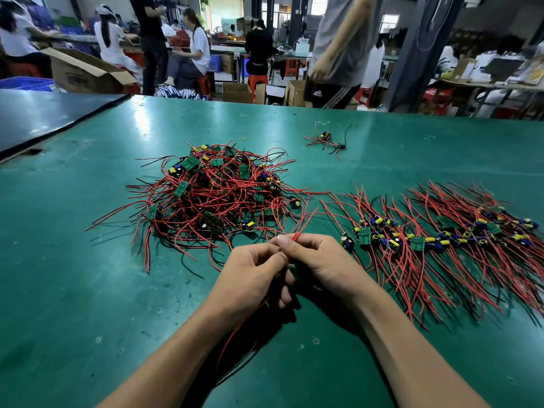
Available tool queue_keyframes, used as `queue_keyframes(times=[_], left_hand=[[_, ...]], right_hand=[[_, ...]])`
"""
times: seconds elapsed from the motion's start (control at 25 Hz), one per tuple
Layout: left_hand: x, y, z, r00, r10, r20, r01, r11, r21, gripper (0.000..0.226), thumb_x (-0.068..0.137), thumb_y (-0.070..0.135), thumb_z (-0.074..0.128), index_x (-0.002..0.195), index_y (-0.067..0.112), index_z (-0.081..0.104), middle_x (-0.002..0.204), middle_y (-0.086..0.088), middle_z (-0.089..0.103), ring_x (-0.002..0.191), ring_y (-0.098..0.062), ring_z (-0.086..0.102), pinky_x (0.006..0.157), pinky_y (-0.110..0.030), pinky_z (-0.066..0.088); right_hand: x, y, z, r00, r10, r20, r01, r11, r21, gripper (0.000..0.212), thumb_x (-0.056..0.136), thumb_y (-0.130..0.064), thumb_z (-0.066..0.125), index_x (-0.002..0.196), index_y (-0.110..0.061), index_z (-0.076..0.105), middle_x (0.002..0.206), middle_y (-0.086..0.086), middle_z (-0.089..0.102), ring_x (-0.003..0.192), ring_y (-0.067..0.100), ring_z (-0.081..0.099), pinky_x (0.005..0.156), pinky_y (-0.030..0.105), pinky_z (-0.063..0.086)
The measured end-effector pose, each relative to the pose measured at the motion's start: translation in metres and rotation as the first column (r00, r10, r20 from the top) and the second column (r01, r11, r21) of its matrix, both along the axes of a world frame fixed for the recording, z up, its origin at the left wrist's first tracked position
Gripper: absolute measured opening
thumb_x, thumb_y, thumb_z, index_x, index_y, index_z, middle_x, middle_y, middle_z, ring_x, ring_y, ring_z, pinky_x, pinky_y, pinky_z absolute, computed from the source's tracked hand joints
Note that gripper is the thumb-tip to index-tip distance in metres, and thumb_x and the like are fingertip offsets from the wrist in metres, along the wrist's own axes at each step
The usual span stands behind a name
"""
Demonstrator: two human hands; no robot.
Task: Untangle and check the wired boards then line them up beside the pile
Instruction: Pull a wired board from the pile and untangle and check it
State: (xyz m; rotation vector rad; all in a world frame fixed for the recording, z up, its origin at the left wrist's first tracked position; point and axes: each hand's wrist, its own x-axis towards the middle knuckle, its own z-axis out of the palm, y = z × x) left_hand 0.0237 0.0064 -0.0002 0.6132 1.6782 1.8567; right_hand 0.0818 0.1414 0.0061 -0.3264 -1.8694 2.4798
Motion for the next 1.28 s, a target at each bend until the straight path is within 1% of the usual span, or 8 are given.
queue_keyframes(times=[0.2, 0.48, 0.68, 0.8, 0.88, 1.0, 1.16, 1.28], left_hand=[[0.002, -0.003, 0.004, 0.996, -0.091, 0.026, 0.089, 0.995, 0.047, 0.026, 0.098, 0.011, 0.051, 0.078, -0.002, 0.060, 0.059, -0.016, 0.055, 0.036, -0.018, 0.048, 0.037, -0.019, 0.040], [0.006, 0.002, 0.006, 0.999, -0.019, -0.039, 0.019, 1.000, 0.010, 0.021, 0.096, 0.007, 0.055, 0.081, -0.006, 0.062, 0.056, -0.008, 0.059, 0.035, -0.016, 0.048, 0.038, -0.017, 0.036], [0.009, 0.004, 0.007, 0.983, -0.044, -0.177, 0.027, 0.995, -0.100, 0.024, 0.097, 0.011, 0.056, 0.083, -0.008, 0.061, 0.058, -0.007, 0.064, 0.038, -0.020, 0.052, 0.043, -0.022, 0.037], [0.007, 0.002, 0.007, 0.988, -0.040, -0.148, 0.024, 0.994, -0.105, 0.024, 0.097, 0.011, 0.056, 0.084, -0.008, 0.061, 0.057, -0.007, 0.063, 0.038, -0.020, 0.053, 0.043, -0.022, 0.037], [0.006, 0.000, 0.006, 0.994, -0.023, -0.109, 0.013, 0.995, -0.095, 0.022, 0.096, 0.011, 0.056, 0.083, -0.007, 0.062, 0.056, -0.008, 0.062, 0.037, -0.020, 0.052, 0.041, -0.019, 0.038], [0.005, -0.001, 0.004, 0.999, -0.005, -0.035, 0.003, 0.998, -0.067, 0.019, 0.095, 0.011, 0.058, 0.084, -0.001, 0.067, 0.055, -0.012, 0.059, 0.037, -0.021, 0.052, 0.040, -0.019, 0.039], [0.004, -0.001, 0.002, 1.000, 0.005, -0.010, -0.005, 1.000, -0.029, 0.020, 0.095, 0.015, 0.059, 0.082, 0.003, 0.067, 0.052, -0.011, 0.057, 0.035, -0.021, 0.052, 0.038, -0.019, 0.040], [0.002, -0.002, 0.000, 0.999, -0.011, -0.037, 0.009, 0.999, -0.047, 0.021, 0.095, 0.014, 0.058, 0.079, 0.006, 0.068, 0.051, -0.011, 0.057, 0.034, -0.021, 0.051, 0.038, -0.019, 0.040]], right_hand=[[0.002, 0.006, 0.001, 1.000, -0.002, -0.004, 0.002, 1.000, 0.005, 0.035, 0.088, -0.034, 0.076, 0.106, -0.004, 0.074, 0.060, 0.012, 0.053, 0.046, 0.022, 0.060, 0.046, 0.024, 0.047], [-0.005, 0.023, -0.001, 0.936, -0.289, -0.201, 0.351, 0.713, 0.607, 0.031, 0.099, -0.034, 0.061, 0.089, -0.011, 0.079, 0.047, -0.023, 0.055, 0.047, -0.006, 0.051, 0.049, 0.008, 0.035], [-0.006, 0.034, -0.004, 0.829, -0.428, -0.361, 0.543, 0.458, 0.704, 0.046, 0.100, -0.033, 0.059, 0.087, 0.010, 0.070, 0.086, 0.027, 0.070, 0.088, 0.040, 0.064, 0.080, 0.044, 0.049], [-0.009, 0.029, -0.008, 0.797, -0.452, -0.399, 0.580, 0.393, 0.713, 0.047, 0.100, -0.038, 0.058, 0.084, 0.005, 0.071, 0.073, 0.022, 0.069, 0.073, 0.037, 0.061, 0.070, 0.043, 0.045], [-0.009, 0.025, -0.008, 0.835, -0.478, -0.274, 0.531, 0.569, 0.628, 0.044, 0.098, -0.045, 0.059, 0.083, -0.007, 0.075, 0.049, 0.006, 0.049, 0.045, 0.024, 0.042, 0.046, 0.034, 0.032], [-0.007, 0.024, -0.001, 0.945, -0.321, -0.059, 0.327, 0.932, 0.155, 0.039, 0.083, -0.049, 0.071, 0.086, -0.011, 0.077, 0.051, -0.004, 0.030, 0.036, 0.008, 0.026, 0.038, 0.016, 0.021], [0.002, 0.016, 0.002, 0.999, 0.018, 0.046, -0.021, 0.998, 0.061, 0.026, 0.080, -0.034, 0.084, 0.092, -0.012, 0.075, 0.068, 0.009, 0.061, 0.046, 0.019, 0.056, 0.051, 0.025, 0.048], [0.001, 0.016, -0.001, 0.999, -0.030, 0.027, 0.029, 0.998, 0.057, 0.021, 0.082, -0.023, 0.082, 0.096, -0.009, 0.076, 0.084, 0.016, 0.070, 0.066, 0.026, 0.065, 0.066, 0.035, 0.055]])
